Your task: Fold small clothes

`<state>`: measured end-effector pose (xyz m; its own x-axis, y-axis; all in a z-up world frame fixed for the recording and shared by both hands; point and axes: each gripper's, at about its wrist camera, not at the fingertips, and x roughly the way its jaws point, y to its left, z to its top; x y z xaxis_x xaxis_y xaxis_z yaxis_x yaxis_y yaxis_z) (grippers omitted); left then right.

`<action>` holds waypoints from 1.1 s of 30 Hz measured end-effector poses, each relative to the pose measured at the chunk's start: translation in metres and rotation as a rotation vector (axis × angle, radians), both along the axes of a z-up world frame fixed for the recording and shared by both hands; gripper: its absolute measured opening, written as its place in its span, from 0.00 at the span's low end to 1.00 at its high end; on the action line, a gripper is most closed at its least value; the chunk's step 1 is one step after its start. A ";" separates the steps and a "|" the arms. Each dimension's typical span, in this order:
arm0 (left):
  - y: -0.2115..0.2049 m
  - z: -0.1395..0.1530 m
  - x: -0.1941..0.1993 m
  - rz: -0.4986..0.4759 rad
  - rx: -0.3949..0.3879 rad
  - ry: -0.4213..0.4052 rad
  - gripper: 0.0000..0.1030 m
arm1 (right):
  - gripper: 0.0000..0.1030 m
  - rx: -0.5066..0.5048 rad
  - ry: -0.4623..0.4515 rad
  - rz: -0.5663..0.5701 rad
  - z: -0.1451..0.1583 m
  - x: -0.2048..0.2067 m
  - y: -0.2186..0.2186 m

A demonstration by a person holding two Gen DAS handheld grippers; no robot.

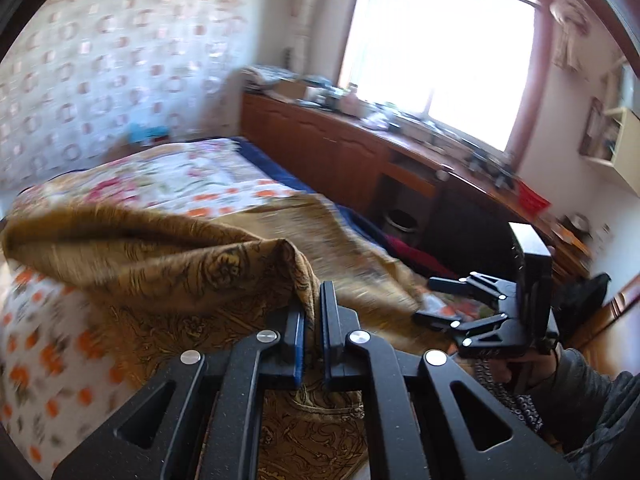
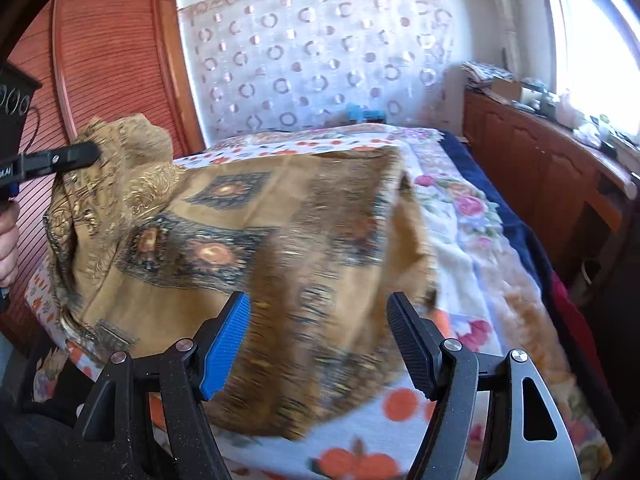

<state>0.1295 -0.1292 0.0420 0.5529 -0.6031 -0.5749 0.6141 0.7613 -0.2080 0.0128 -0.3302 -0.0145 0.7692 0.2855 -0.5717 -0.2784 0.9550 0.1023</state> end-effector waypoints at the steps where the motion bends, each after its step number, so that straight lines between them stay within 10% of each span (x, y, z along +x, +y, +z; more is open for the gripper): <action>1: -0.013 0.001 0.004 -0.028 0.007 0.004 0.07 | 0.71 0.004 -0.001 -0.010 0.000 -0.002 -0.005; 14: -0.091 -0.012 0.023 -0.110 0.036 0.114 0.08 | 0.71 0.043 0.026 -0.074 -0.002 -0.022 -0.028; 18: -0.084 0.001 0.018 -0.110 0.031 0.073 0.46 | 0.71 0.047 0.026 -0.068 0.002 -0.022 -0.027; 23: -0.065 0.009 0.016 -0.029 0.072 -0.001 0.62 | 0.71 0.036 0.011 -0.046 0.006 -0.019 -0.022; 33: 0.011 -0.051 0.020 0.131 0.181 0.083 0.63 | 0.71 0.030 -0.012 0.034 0.012 -0.005 0.007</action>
